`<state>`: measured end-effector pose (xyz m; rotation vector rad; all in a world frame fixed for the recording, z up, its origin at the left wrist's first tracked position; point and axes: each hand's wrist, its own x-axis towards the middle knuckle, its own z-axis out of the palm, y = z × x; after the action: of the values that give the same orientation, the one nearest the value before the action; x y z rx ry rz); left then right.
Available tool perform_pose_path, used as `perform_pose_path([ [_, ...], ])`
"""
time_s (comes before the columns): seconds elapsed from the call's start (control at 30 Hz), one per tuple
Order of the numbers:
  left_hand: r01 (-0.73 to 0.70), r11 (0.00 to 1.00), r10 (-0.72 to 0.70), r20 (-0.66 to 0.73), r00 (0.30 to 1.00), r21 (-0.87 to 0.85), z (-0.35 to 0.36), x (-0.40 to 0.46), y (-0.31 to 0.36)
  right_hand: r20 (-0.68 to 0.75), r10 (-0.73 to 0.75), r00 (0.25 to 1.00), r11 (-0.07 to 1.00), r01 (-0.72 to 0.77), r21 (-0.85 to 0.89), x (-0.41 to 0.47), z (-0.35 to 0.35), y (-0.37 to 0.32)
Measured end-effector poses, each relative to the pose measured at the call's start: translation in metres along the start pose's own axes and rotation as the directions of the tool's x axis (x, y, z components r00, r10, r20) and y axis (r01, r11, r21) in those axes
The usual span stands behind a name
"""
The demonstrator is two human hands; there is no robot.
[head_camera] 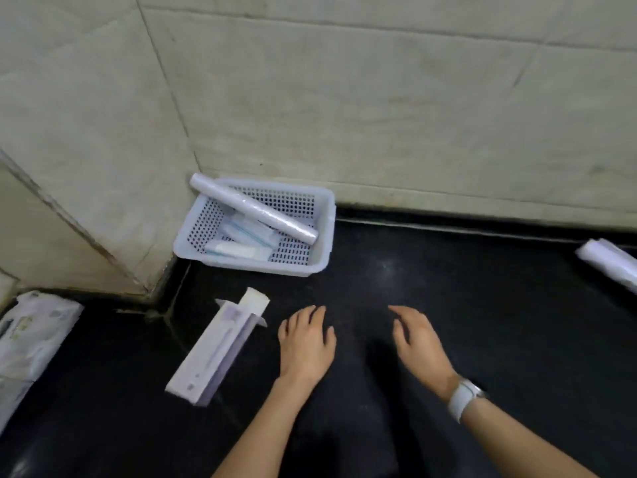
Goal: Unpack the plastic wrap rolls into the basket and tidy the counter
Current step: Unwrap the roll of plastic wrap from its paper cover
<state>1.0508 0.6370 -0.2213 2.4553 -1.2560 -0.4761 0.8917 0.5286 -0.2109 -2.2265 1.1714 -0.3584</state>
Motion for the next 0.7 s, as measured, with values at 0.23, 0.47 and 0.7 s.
perform_pose_path([
  [0.23, -0.231, 0.971, 0.240, 0.270, 0.932, -0.066, 0.083, -0.046, 0.127, -0.038, 0.368, 0.929, 0.930, -0.368, 0.010, -0.117, -0.075, 0.124],
  [0.47, -0.457, 0.883, 0.459, 0.401, 0.793, -0.107, 0.177, -0.102, 0.305, -0.154, 0.539, 0.828, 0.842, -0.524, 0.129, -0.221, -0.173, 0.254],
  [0.7, -0.590, 0.793, 0.591, 0.430, 0.682, -0.154, 0.231, -0.120, 0.447, -0.161, 0.612, 0.774, 0.789, -0.581, 0.200, -0.250, -0.259, 0.352],
])
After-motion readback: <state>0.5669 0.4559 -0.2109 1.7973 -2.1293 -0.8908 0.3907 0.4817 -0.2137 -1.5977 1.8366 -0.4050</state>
